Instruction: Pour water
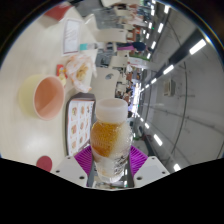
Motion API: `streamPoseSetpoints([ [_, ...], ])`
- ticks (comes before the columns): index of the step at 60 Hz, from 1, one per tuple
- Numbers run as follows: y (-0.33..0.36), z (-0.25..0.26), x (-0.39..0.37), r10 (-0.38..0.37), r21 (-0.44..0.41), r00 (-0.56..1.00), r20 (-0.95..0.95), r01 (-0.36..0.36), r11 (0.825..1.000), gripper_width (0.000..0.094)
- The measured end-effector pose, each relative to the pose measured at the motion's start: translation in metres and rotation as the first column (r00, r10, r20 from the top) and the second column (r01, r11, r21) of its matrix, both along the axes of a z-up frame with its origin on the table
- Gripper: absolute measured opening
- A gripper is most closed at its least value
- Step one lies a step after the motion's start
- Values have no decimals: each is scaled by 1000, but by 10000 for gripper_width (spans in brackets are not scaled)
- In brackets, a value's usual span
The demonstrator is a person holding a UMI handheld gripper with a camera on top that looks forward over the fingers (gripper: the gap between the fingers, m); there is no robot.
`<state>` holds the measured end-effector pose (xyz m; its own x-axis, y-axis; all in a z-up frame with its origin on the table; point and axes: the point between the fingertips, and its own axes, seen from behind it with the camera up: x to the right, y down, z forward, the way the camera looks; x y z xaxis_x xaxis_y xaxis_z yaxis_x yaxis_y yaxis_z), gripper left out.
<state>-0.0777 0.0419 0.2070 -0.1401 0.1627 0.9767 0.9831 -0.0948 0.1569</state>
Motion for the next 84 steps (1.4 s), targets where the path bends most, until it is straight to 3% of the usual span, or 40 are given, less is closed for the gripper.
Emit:
streamPoseSetpoints([
  [5,-7,15,12,-44,-18,952,-303,40,999,453],
  [12,-16,36,36,-104,-47,759,-643,96,994,455],
  [23,-24,2,76,-224,-186,308,-924,149,971,453],
  [34,-20,-55,104,-285,-277,33,-958,152,949,455],
  [51,-26,-138,123,-364,-369,-60,-929,172,913,473],
  [53,-27,-134,123,-328,-336,-77,-942,172,926,458],
  [58,-30,-137,128,-330,-346,-116,-937,180,921,467],
  [66,-32,-138,130,-354,-376,-144,-924,169,911,571],
  [72,-42,-135,131,-398,-415,-123,-909,177,893,864],
  [74,-53,-128,133,-411,-425,-110,-905,185,886,829],
  [84,-114,-87,130,-477,-479,-58,-877,201,855,844],
])
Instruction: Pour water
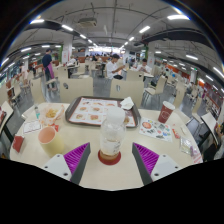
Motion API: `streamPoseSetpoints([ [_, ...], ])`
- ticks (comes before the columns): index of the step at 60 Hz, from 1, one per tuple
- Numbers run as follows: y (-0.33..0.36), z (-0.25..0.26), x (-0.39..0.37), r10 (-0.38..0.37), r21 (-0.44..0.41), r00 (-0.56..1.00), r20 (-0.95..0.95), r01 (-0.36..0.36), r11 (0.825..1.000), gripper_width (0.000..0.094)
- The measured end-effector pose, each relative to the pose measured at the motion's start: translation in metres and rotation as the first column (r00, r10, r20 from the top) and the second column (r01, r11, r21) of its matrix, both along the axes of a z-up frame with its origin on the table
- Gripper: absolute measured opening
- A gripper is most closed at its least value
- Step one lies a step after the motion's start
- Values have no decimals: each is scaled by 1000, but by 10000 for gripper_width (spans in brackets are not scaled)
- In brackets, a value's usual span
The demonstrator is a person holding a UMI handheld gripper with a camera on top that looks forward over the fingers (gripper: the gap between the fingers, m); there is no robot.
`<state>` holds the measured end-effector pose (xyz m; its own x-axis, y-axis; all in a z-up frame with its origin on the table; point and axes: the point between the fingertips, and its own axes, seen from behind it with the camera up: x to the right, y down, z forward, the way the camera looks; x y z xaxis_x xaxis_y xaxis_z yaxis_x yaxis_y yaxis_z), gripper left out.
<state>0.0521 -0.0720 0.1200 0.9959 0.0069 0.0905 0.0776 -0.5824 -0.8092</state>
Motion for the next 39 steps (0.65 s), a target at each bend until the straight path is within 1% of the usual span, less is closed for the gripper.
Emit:
streamPoseSetpoints([
  [3,-22,11,-7,4,-26,1000,-12,-4,1000,845],
  [6,-45,22,-9,-8,-51,1000,-19,7,999,847],
  [12,-81,40,-12,-28,-72,999,-17,26,997,847],
  [18,-103,49,-8,-43,-75,999,8,44,996,846],
  [28,-119,56,-7,-54,-77,999,8,54,996,849],
  [33,-120,61,-7,-36,-72,999,20,38,997,844],
  [39,-120,65,-7,-36,-62,999,8,37,997,845],
])
